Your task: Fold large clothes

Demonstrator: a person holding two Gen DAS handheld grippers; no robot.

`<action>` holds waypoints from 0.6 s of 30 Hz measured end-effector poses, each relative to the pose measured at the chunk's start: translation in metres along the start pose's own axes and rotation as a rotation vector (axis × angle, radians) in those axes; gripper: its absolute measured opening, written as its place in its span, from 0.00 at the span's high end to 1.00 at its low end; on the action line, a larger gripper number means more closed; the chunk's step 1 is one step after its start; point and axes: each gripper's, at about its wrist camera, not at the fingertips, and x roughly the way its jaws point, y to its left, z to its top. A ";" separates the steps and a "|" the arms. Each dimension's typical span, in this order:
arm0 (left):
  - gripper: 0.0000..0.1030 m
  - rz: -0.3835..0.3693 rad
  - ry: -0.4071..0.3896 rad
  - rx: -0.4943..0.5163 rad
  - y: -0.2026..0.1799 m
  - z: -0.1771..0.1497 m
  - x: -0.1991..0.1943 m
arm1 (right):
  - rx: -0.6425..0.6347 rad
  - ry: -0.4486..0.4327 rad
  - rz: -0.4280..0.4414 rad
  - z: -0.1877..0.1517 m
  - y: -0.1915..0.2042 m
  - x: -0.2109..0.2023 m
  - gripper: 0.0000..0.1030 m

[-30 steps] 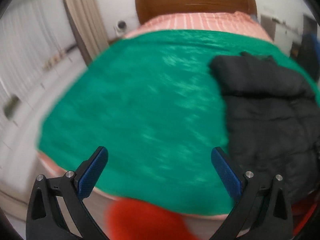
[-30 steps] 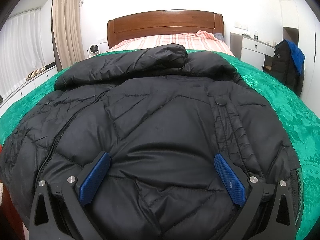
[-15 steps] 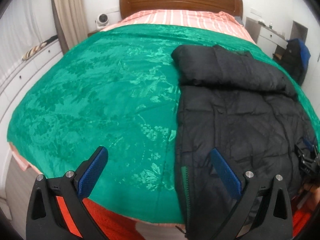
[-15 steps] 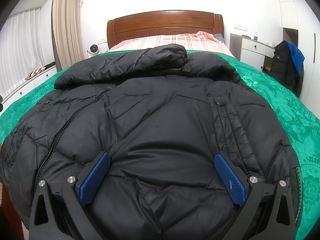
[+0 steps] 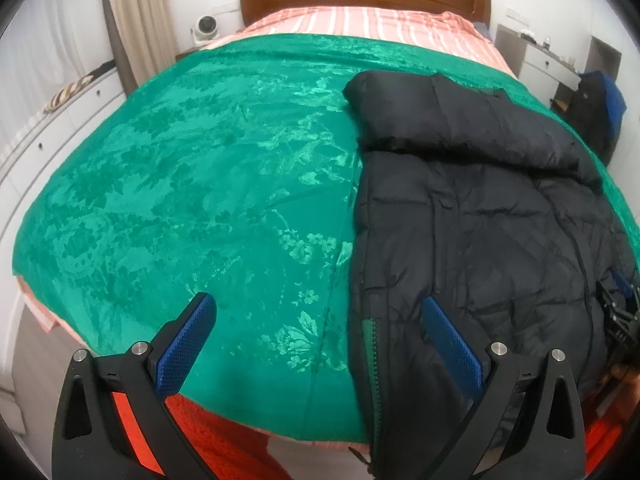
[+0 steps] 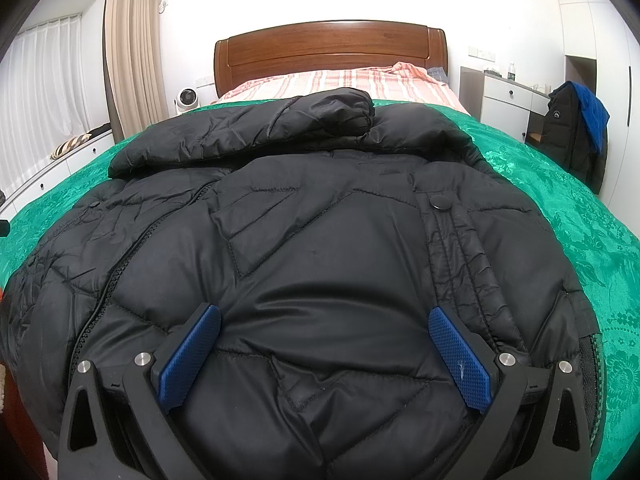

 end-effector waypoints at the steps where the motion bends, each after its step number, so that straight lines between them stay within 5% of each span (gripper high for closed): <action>1: 0.00 -0.001 0.003 -0.002 0.000 -0.001 0.001 | 0.000 0.000 0.000 0.000 0.000 0.000 0.00; 6: 0.00 -0.004 0.020 -0.011 0.001 -0.002 0.003 | 0.008 0.034 0.047 0.006 -0.006 -0.005 0.01; 13: 0.00 -0.124 0.065 -0.014 0.008 -0.009 0.006 | 0.255 0.001 0.151 0.041 -0.092 -0.073 0.01; 16: 0.00 -0.271 0.187 -0.020 0.007 -0.018 0.027 | 0.212 0.140 0.110 0.047 -0.125 -0.089 0.01; 18: 0.01 -0.305 0.250 -0.012 0.001 -0.029 0.041 | 0.205 0.268 0.101 0.036 -0.140 -0.093 0.01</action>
